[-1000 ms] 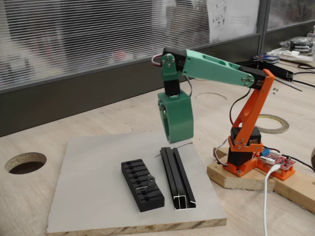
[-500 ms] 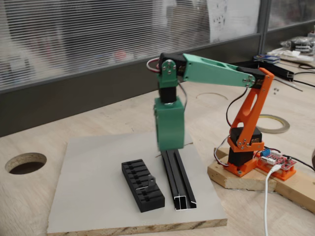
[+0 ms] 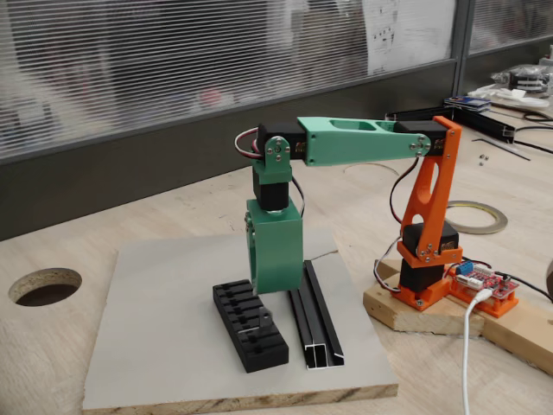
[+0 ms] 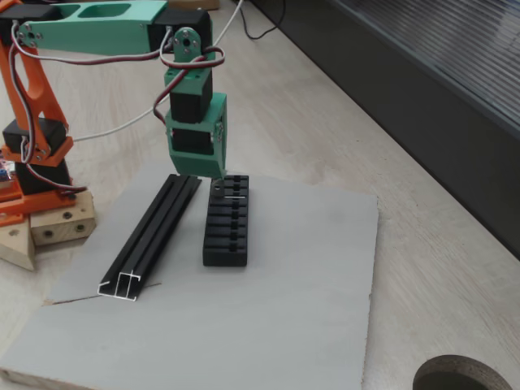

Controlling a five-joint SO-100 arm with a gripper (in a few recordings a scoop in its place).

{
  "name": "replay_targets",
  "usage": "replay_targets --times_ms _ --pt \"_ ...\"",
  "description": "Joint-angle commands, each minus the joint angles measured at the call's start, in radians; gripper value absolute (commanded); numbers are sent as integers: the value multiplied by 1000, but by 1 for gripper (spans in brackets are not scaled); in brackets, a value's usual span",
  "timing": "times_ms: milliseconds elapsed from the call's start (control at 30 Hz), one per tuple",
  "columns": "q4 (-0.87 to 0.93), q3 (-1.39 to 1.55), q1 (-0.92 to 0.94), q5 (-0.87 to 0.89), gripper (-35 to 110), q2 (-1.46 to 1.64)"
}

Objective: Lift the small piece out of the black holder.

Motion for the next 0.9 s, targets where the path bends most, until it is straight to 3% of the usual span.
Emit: replay_targets --times_ms 0,633,867 --pt "6 -2 -9 9 4 23" --pt "-5 -9 5 11 5 193" --pt "-3 -3 6 11 28 187"
